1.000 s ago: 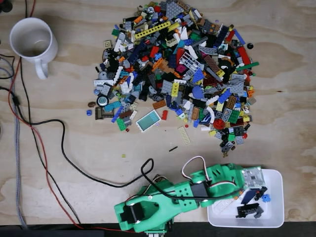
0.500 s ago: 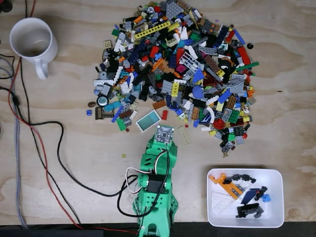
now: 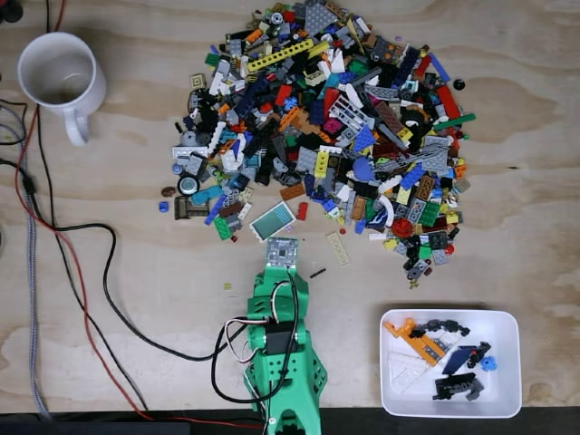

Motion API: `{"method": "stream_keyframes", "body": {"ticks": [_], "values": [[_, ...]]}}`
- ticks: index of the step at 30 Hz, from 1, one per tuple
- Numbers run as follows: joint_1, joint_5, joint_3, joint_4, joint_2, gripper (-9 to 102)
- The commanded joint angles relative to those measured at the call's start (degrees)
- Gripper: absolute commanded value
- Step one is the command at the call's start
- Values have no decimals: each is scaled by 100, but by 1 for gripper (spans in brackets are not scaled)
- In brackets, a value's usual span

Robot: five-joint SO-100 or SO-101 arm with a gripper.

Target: Find the closest Lego and put it in the bin.

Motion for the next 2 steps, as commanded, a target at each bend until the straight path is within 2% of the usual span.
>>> {"method": "stream_keyframes", "body": {"ticks": [1, 2], "values": [[-44, 70, -105, -62, 18, 0], [-44, 79, -114, -105, 18, 0]]}}
